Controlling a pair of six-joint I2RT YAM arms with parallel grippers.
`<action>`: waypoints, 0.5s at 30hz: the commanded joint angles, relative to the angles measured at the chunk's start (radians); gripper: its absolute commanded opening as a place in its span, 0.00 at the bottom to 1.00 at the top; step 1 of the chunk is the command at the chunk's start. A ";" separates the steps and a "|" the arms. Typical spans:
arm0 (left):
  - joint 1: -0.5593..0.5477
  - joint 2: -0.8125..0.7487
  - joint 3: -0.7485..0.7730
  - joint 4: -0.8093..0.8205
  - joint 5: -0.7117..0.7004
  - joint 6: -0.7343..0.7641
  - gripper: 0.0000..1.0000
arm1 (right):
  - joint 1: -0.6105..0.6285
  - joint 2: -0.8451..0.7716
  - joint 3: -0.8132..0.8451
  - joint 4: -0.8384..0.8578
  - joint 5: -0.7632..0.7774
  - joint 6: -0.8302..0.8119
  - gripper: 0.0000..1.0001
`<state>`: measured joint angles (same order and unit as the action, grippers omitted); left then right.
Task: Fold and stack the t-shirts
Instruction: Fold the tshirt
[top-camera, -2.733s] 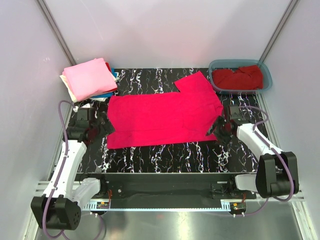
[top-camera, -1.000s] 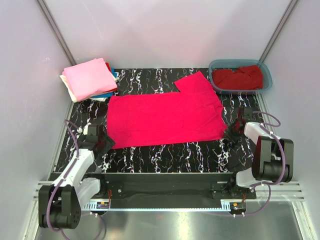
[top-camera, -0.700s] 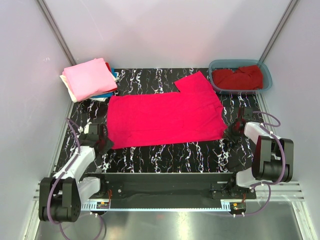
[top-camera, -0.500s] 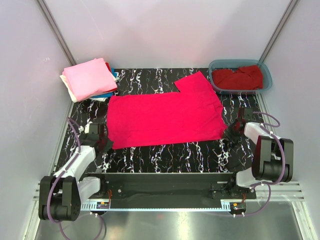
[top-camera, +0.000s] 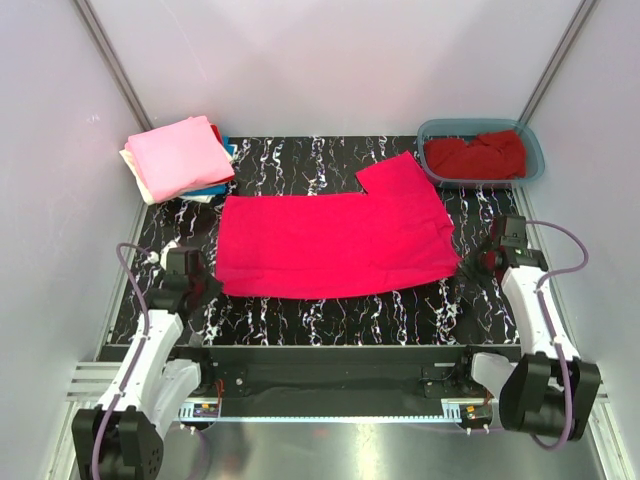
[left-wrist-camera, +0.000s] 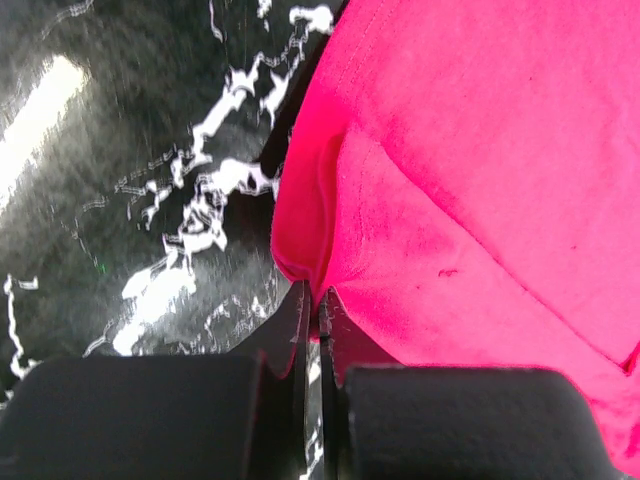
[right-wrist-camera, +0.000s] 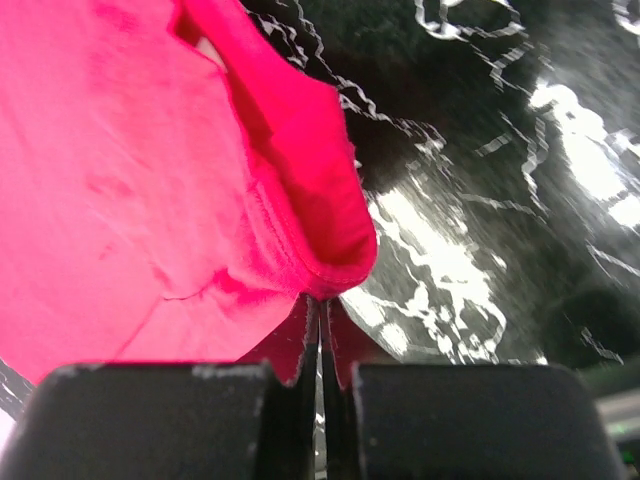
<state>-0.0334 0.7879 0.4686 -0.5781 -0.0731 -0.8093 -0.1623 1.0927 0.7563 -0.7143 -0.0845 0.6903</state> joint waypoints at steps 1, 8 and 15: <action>-0.005 -0.047 0.048 -0.072 0.062 -0.036 0.00 | -0.008 -0.077 0.049 -0.143 0.061 0.015 0.00; -0.005 -0.137 0.134 -0.276 0.118 -0.062 0.02 | -0.008 -0.158 0.080 -0.247 0.051 0.038 0.00; -0.005 -0.280 0.214 -0.453 0.089 -0.051 0.05 | -0.009 -0.241 0.092 -0.341 0.040 0.028 0.00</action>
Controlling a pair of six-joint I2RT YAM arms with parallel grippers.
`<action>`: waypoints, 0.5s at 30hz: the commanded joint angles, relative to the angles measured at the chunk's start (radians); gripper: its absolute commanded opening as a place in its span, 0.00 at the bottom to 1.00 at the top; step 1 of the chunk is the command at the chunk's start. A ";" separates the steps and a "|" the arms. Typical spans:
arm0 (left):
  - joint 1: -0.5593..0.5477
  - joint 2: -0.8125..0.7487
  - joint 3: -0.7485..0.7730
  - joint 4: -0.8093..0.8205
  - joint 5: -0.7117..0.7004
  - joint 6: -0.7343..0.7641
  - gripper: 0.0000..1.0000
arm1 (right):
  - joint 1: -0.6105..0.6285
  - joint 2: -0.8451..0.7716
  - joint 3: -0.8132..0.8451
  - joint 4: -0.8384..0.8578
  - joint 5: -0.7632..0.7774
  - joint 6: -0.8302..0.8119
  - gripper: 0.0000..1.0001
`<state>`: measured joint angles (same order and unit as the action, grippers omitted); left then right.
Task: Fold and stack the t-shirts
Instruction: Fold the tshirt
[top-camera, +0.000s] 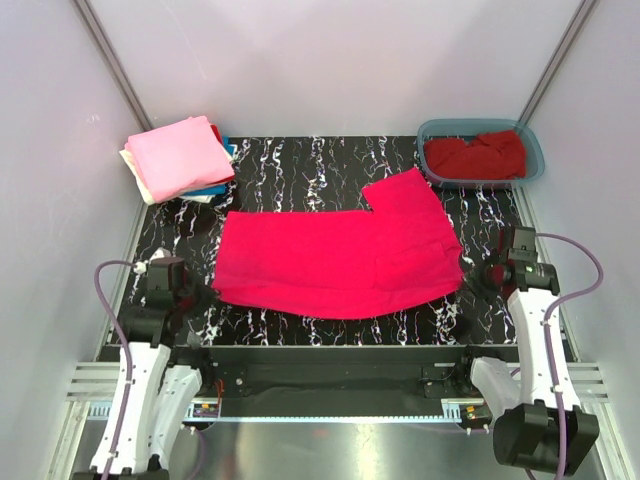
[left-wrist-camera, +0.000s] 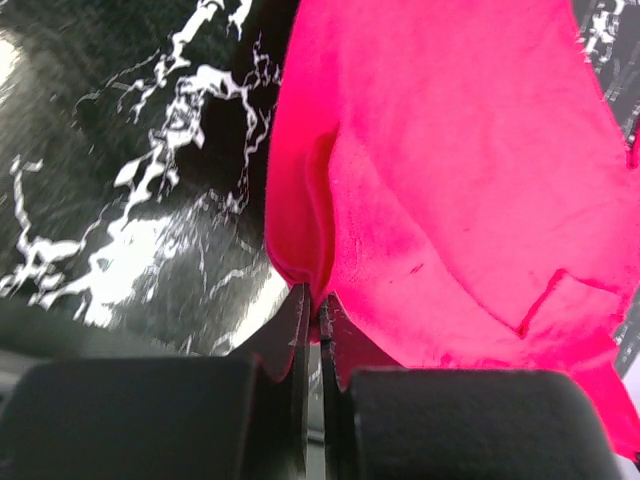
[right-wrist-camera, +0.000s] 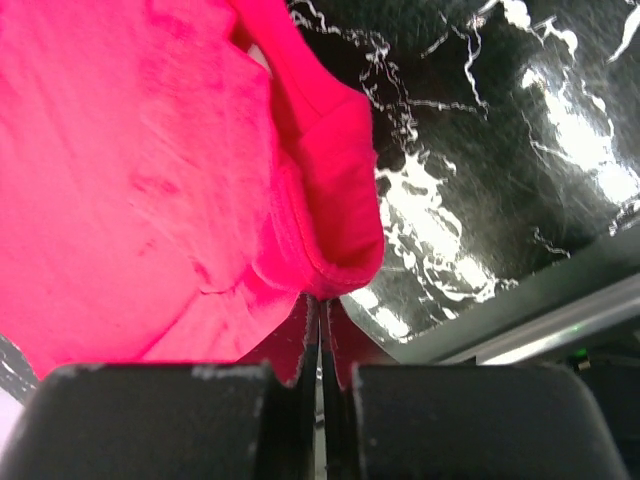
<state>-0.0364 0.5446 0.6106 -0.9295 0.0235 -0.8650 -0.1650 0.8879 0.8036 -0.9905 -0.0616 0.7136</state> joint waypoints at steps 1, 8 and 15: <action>-0.002 -0.055 0.090 -0.120 -0.017 0.007 0.06 | -0.005 -0.053 0.046 -0.071 0.000 0.004 0.00; -0.002 -0.136 0.173 -0.284 -0.076 0.034 0.18 | -0.005 -0.141 0.071 -0.164 0.006 0.027 0.02; -0.002 -0.152 0.224 -0.338 -0.106 0.066 0.58 | -0.005 -0.196 0.098 -0.224 -0.020 0.030 0.81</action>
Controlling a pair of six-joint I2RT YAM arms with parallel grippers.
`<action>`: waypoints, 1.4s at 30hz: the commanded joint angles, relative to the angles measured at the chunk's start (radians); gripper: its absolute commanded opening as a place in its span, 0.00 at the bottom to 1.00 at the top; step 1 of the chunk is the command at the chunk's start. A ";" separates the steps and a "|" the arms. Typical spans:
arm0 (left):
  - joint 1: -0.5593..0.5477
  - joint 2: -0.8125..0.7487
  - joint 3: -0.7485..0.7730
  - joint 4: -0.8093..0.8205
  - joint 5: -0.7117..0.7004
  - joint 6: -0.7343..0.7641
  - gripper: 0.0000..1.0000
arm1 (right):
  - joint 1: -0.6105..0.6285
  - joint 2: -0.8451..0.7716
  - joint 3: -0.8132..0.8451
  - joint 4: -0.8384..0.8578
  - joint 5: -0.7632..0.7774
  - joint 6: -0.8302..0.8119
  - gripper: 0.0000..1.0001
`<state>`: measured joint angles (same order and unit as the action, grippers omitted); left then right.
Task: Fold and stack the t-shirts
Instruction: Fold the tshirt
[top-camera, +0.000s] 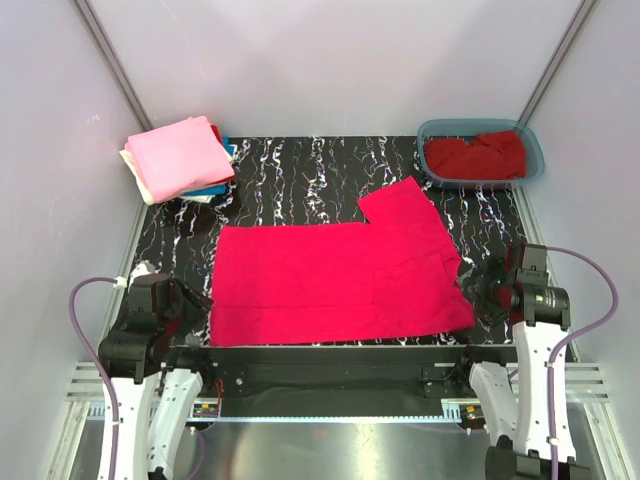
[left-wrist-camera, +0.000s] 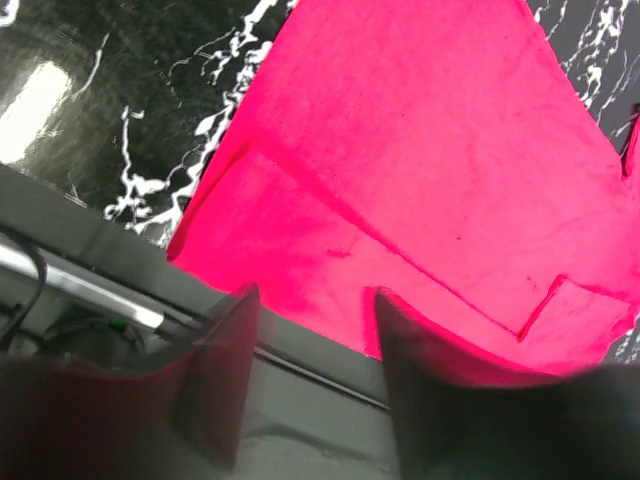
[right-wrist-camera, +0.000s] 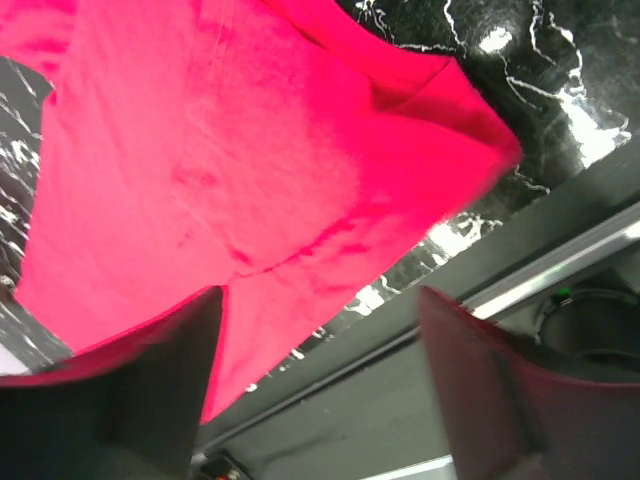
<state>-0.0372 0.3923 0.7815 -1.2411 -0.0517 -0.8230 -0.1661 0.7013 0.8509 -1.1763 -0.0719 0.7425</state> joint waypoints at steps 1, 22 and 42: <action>-0.001 0.005 0.073 -0.026 -0.033 0.030 0.66 | -0.004 -0.002 0.075 -0.036 -0.006 0.001 0.89; 0.008 0.168 0.096 0.396 0.101 0.383 0.99 | 0.229 1.275 1.149 0.242 0.047 -0.252 0.89; 0.036 0.171 0.091 0.407 0.107 0.386 0.99 | 0.376 1.997 1.847 0.173 0.299 -0.350 0.77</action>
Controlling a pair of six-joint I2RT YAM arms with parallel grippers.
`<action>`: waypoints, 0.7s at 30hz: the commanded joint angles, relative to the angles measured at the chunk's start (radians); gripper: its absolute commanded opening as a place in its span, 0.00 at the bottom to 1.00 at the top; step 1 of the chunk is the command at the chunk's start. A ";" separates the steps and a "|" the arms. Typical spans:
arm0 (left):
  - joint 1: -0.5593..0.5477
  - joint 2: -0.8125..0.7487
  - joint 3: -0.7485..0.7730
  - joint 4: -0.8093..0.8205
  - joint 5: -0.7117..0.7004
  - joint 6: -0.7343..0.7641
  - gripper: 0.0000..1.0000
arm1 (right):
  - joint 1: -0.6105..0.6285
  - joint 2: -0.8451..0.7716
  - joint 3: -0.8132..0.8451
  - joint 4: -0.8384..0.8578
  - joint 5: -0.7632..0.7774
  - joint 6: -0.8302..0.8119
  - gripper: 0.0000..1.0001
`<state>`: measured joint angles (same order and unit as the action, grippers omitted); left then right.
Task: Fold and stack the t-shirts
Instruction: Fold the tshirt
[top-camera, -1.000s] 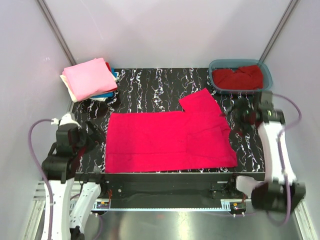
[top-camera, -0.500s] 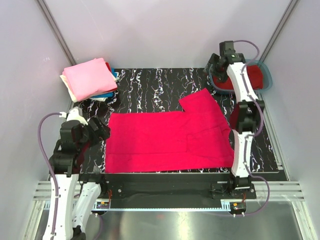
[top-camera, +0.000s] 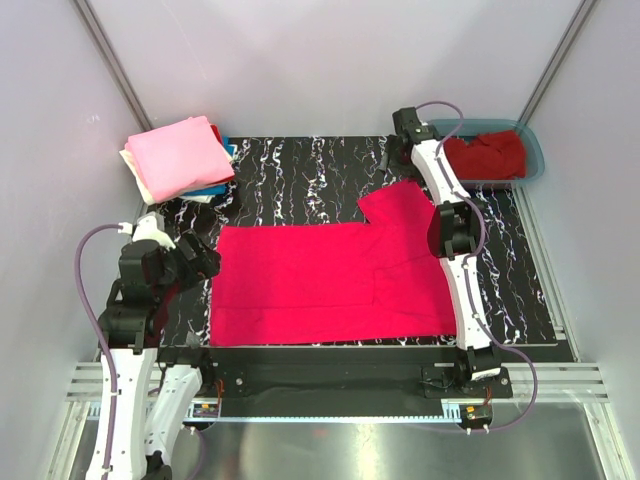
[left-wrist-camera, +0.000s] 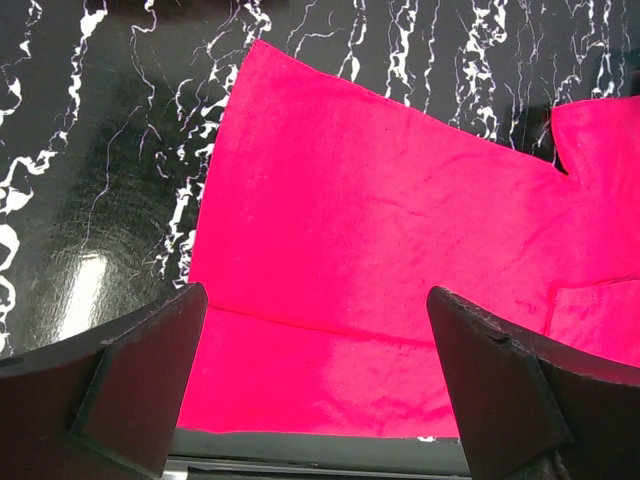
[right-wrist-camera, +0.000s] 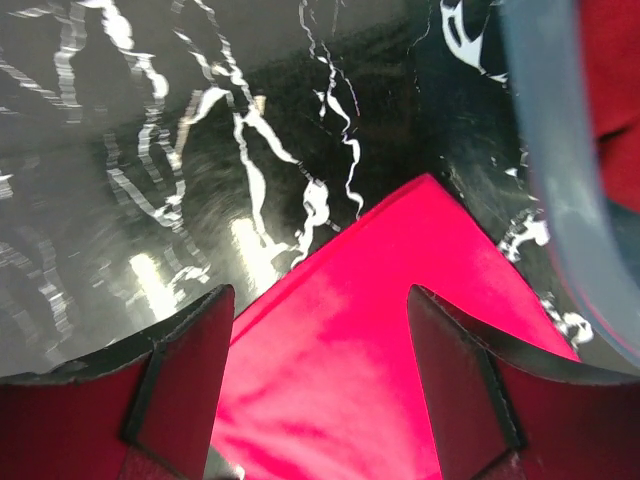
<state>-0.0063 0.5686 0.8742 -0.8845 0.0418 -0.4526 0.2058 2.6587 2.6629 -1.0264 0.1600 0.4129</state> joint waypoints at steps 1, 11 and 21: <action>0.005 -0.006 -0.001 0.050 0.013 0.015 0.99 | 0.007 0.044 0.026 0.026 0.075 -0.020 0.77; 0.005 -0.013 -0.007 0.055 0.023 0.014 0.99 | 0.014 0.099 -0.012 0.048 0.095 -0.036 0.62; 0.005 -0.006 -0.007 0.053 0.017 0.009 0.99 | 0.014 0.052 -0.116 0.057 0.050 -0.017 0.00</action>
<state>-0.0063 0.5636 0.8730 -0.8791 0.0456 -0.4526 0.2142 2.7167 2.6045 -0.9550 0.2436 0.3820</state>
